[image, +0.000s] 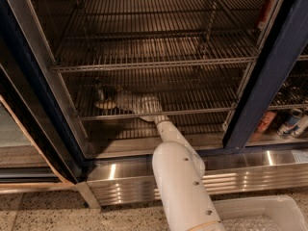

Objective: Pick redbull can from bottom shelf of fridge

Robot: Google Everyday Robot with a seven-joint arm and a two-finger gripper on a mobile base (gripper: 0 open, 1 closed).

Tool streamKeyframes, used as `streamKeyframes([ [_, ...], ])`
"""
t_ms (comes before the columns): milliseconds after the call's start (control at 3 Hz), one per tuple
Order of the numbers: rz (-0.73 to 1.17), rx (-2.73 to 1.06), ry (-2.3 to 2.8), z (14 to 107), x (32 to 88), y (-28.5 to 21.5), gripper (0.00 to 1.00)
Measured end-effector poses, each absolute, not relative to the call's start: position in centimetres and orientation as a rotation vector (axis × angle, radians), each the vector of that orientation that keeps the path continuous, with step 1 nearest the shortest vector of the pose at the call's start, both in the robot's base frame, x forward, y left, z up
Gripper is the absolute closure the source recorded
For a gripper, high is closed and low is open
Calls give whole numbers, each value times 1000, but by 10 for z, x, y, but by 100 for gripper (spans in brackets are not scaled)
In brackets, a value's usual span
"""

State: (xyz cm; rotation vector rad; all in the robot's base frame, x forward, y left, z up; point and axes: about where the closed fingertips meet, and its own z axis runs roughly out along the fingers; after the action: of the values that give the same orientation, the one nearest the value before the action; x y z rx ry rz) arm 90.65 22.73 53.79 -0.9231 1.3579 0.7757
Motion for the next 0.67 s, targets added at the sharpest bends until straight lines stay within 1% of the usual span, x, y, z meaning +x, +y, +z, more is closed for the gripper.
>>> streamKeyframes([
  [333,787,-943,1344,544,917,238,27],
  [667,795,-951,1344,544,920,246,28],
])
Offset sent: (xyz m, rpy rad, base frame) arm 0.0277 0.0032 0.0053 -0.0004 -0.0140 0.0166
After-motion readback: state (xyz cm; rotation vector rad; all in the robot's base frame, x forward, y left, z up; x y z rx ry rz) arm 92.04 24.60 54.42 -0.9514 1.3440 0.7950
